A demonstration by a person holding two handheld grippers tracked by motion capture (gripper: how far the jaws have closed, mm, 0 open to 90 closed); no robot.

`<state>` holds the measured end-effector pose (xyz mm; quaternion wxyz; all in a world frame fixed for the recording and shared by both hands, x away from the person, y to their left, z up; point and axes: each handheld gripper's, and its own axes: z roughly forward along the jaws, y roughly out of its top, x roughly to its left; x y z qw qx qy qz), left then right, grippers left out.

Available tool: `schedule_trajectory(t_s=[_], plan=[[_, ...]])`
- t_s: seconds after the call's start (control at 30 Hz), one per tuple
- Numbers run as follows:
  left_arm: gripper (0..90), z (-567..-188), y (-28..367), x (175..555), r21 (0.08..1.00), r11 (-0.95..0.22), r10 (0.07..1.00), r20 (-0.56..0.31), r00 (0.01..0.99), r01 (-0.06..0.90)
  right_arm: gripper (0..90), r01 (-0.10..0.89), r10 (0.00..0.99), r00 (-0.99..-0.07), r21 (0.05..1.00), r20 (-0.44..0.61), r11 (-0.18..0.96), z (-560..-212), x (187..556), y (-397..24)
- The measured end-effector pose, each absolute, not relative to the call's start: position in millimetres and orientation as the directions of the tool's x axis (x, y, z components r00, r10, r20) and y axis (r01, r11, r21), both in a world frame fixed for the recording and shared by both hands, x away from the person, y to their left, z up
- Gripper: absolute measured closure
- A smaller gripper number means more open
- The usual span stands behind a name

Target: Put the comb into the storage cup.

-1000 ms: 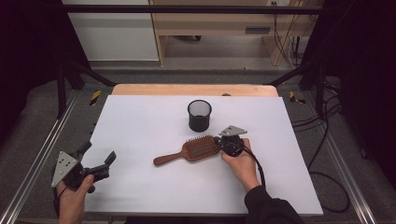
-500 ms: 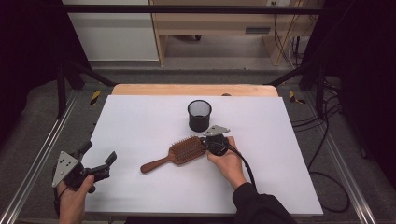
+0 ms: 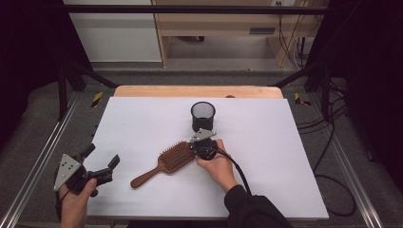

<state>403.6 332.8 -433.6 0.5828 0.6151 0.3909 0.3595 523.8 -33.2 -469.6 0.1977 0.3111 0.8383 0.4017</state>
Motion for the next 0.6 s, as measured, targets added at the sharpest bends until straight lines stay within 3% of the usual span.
schedule_trajectory(t_s=[0.6], plan=[[1.2,-434,330,404,0.998,-0.018,0.897,-0.012,0.443,0.064,90.0,0.329,0.631,-0.771,0.795,-0.085,0.509,-470,513,-10]])
